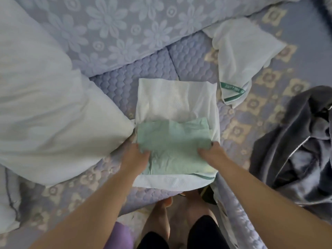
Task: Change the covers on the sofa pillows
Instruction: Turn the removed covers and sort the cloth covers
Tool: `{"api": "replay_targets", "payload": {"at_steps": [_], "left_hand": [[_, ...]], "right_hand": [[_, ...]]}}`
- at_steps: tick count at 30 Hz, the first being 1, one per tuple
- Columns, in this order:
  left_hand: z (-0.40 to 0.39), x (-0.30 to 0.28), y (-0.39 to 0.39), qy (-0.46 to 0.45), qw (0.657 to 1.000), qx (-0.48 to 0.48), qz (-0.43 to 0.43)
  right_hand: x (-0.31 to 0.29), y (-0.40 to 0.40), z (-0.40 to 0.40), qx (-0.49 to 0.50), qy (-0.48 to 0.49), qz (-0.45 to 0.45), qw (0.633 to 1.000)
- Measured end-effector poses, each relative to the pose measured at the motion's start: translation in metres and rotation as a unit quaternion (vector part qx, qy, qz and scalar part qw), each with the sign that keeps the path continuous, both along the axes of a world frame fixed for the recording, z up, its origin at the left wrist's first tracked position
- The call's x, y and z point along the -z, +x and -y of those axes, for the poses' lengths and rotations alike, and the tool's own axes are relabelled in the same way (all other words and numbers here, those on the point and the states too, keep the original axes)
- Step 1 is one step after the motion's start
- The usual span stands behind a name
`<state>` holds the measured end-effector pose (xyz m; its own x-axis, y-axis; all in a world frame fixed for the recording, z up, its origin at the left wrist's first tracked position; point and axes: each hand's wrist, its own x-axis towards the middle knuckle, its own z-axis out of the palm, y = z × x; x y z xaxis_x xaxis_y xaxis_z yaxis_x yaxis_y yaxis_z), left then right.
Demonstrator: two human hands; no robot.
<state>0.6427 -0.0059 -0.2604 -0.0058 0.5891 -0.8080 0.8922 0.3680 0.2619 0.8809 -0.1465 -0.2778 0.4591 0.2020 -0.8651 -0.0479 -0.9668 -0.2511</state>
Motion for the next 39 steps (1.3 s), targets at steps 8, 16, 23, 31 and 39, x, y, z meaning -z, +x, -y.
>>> {"api": "replay_targets", "payload": {"at_steps": [8, 16, 23, 31, 39], "left_hand": [[0.016, 0.003, 0.002, 0.012, 0.995, -0.099, 0.024], [0.003, -0.037, 0.022, -0.067, 0.994, -0.074, 0.050], [0.039, -0.074, 0.024, -0.016, 0.981, -0.151, 0.119], [0.127, -0.129, 0.087, -0.010, 0.899, 0.292, 0.327], [0.133, -0.126, 0.043, -0.029, 0.592, 0.677, 0.437]], "right_hand": [[0.031, -0.012, 0.000, 0.054, -0.084, 0.014, 0.995], [0.013, -0.005, 0.016, 0.182, -0.023, -0.113, 0.976], [-0.082, 0.010, 0.058, 0.367, 0.255, -0.223, 0.867], [-0.120, -0.035, 0.109, 0.523, 0.284, -0.315, 0.739], [-0.128, -0.045, 0.149, 0.476, 0.253, -0.467, 0.700]]}}
